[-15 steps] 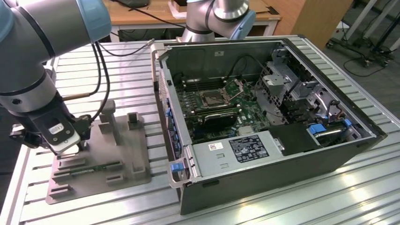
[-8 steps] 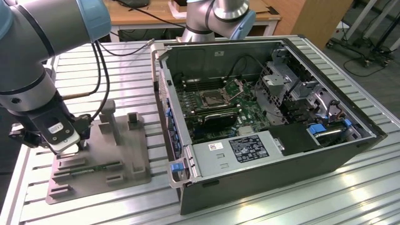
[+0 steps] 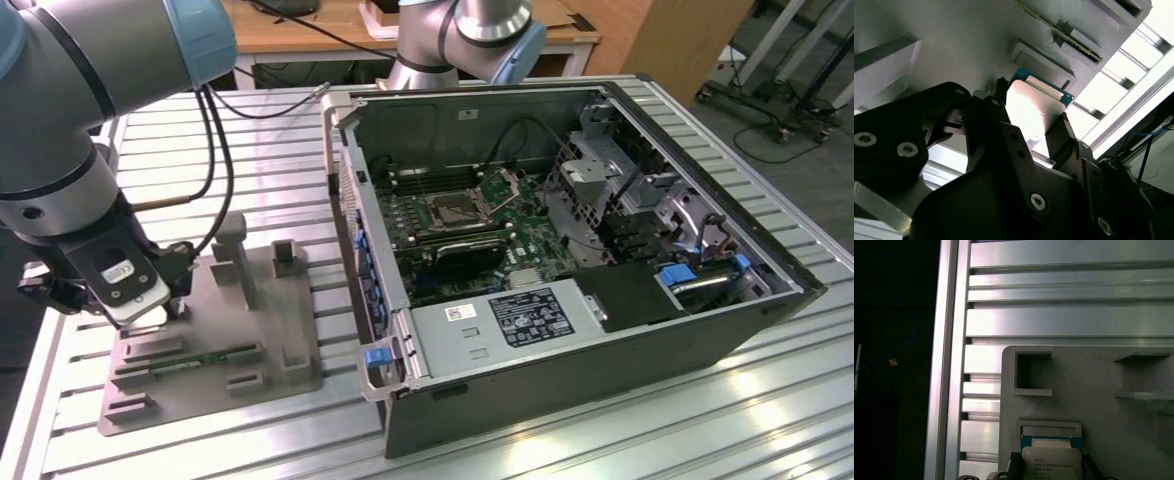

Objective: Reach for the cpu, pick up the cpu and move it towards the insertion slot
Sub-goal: 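Pick up the cpu and move it towards the insertion slot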

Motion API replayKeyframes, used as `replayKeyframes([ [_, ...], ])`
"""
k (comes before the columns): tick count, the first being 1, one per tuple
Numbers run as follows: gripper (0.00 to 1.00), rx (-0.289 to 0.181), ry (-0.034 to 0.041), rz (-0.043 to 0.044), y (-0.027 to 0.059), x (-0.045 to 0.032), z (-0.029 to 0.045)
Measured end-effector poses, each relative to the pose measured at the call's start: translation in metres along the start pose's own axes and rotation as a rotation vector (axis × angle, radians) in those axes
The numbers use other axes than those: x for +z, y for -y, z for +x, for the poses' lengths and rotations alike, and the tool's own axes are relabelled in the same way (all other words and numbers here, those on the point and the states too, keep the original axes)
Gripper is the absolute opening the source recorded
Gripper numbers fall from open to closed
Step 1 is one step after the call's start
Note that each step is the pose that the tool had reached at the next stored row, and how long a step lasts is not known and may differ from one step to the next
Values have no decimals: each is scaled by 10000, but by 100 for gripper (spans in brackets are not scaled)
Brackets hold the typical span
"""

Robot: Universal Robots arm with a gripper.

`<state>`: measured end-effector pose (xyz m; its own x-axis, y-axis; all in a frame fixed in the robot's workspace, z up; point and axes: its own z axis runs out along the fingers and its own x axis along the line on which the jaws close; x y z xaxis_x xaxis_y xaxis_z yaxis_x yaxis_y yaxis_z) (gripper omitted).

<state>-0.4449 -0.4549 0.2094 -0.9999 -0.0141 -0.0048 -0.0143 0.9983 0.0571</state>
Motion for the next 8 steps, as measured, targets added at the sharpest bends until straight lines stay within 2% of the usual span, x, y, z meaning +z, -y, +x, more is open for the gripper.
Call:
replayKeyframes([
  [8,55,0,-1,1,-1,-21,0],
])
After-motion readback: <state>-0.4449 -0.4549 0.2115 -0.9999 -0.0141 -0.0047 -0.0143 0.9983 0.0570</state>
